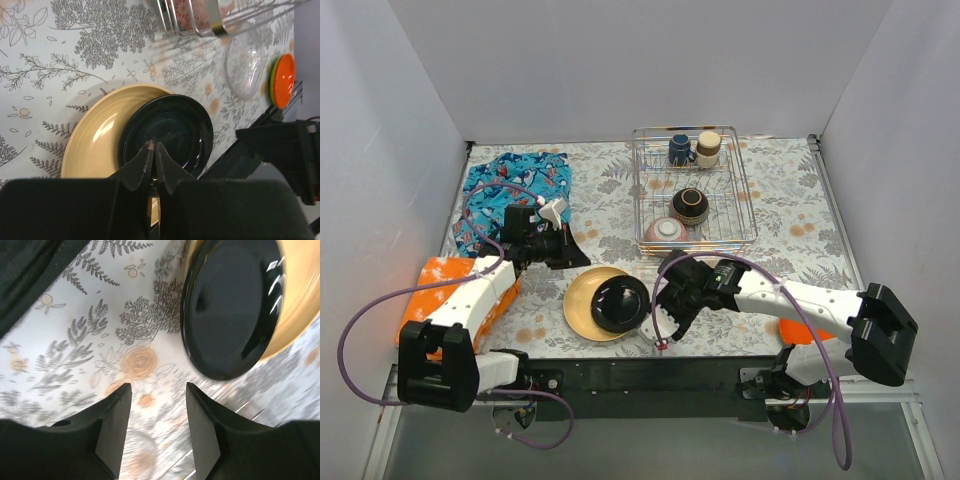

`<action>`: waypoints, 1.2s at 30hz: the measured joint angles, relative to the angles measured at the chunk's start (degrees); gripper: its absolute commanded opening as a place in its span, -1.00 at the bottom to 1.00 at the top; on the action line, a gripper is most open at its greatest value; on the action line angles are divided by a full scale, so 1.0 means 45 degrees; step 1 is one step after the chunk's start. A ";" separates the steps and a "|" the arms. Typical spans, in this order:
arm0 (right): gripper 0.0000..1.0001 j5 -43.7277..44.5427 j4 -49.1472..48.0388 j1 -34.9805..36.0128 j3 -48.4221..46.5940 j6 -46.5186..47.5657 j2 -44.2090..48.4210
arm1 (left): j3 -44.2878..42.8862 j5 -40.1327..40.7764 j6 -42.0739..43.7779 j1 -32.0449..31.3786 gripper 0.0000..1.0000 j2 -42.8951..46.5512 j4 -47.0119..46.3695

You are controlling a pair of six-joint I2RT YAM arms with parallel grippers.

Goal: Load the mixed dishes into the dish rack

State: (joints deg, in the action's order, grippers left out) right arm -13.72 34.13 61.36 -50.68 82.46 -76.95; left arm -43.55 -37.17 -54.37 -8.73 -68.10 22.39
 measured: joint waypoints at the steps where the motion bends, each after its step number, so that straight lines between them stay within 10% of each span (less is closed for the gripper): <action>1: 0.12 0.0107 0.0199 0.0005 -0.0112 -0.0607 0.0092 | 0.0078 -0.0102 -0.0015 -0.0005 -1.00 -0.0214 0.0107; 17: -0.09 -0.1326 -0.1938 -0.3327 -0.2453 -1.7719 -0.1540 | -0.1457 0.0277 0.1608 0.0000 -1.00 -0.4255 0.2375; 36: 0.00 -0.1938 -0.5712 -0.3667 0.0573 -2.3780 -0.1685 | -0.2210 0.1841 0.4308 -0.0670 -1.00 -0.5668 0.4784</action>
State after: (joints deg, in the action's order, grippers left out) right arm -22.44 8.43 44.86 -48.10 -24.56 -84.53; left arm -53.49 -28.88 -34.98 -11.75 -93.60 43.92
